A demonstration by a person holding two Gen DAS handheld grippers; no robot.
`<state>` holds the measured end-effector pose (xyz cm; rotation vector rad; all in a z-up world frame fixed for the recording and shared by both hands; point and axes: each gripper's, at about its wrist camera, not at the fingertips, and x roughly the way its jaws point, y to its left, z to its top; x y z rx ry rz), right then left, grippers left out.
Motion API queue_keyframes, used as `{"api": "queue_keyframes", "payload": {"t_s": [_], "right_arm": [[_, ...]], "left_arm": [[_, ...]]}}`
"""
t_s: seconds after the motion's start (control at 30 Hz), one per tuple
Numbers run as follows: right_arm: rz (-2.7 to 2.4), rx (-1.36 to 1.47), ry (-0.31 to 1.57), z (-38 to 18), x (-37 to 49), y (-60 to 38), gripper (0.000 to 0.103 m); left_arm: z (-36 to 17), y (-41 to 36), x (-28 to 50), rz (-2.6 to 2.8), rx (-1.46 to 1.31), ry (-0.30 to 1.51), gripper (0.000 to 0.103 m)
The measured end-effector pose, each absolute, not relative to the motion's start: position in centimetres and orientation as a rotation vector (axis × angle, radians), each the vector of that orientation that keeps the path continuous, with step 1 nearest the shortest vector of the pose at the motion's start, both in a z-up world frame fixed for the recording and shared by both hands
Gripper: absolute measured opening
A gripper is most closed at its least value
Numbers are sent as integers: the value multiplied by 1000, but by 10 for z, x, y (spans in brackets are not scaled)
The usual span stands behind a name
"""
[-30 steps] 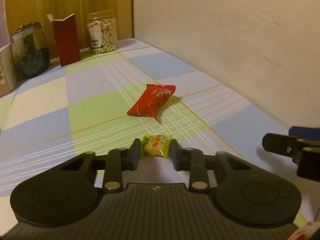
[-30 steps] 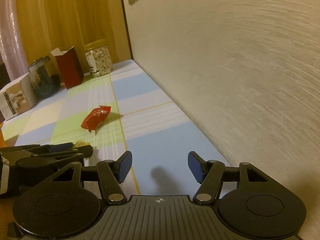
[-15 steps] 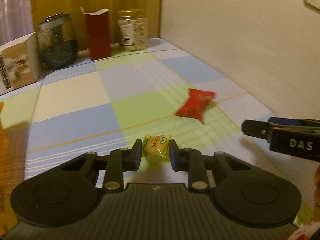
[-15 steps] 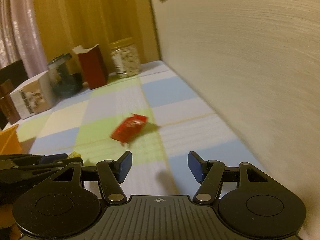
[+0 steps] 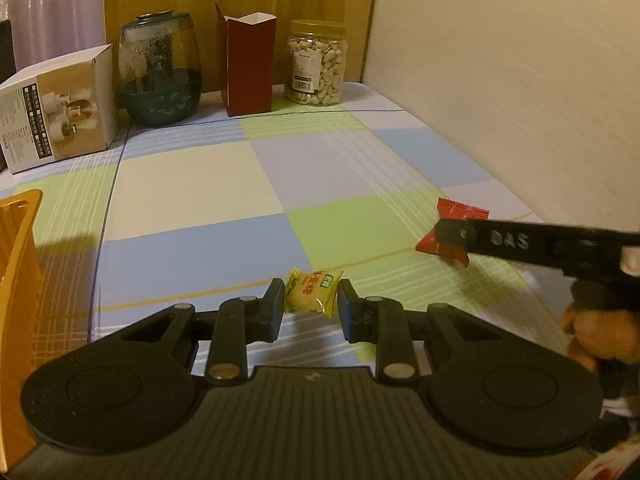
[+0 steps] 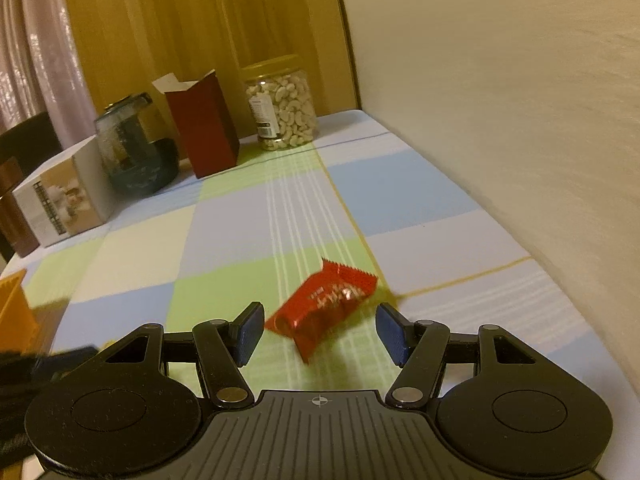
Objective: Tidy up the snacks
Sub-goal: 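Grasp the red wrapped candy with the right tool while the left tool holds the yellow candy, then carry both candies back over the orange tray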
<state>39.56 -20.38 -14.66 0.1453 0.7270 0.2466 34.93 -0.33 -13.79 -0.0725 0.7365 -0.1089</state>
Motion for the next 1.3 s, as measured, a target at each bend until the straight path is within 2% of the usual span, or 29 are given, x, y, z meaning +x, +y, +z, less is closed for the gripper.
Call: {"api": "queue_keyframes", "payload": {"t_s": [0.13, 0.27, 0.33, 0.37, 0.43, 0.83, 1.3], "right_arm": [[227, 133, 749, -155, 408, -195, 62], [229, 80, 740, -157, 408, -184, 45], [220, 58, 738, -157, 404, -181, 42], [215, 56, 738, -157, 403, -181, 34], [221, 60, 740, -154, 398, -182, 31], [226, 59, 754, -121, 335, -185, 30], [226, 108, 735, -53, 236, -195, 30]], "left_arm": [[-139, 0, 350, -106, -87, 740, 25], [-139, 2, 349, -105, -92, 741, 25], [-139, 3, 346, -103, -91, 742, 25], [-139, 3, 345, -103, -90, 744, 25], [-138, 3, 342, -103, -88, 747, 25], [-114, -4, 296, -109, -92, 756, 25], [-61, 0, 211, -103, -119, 732, 25]]}}
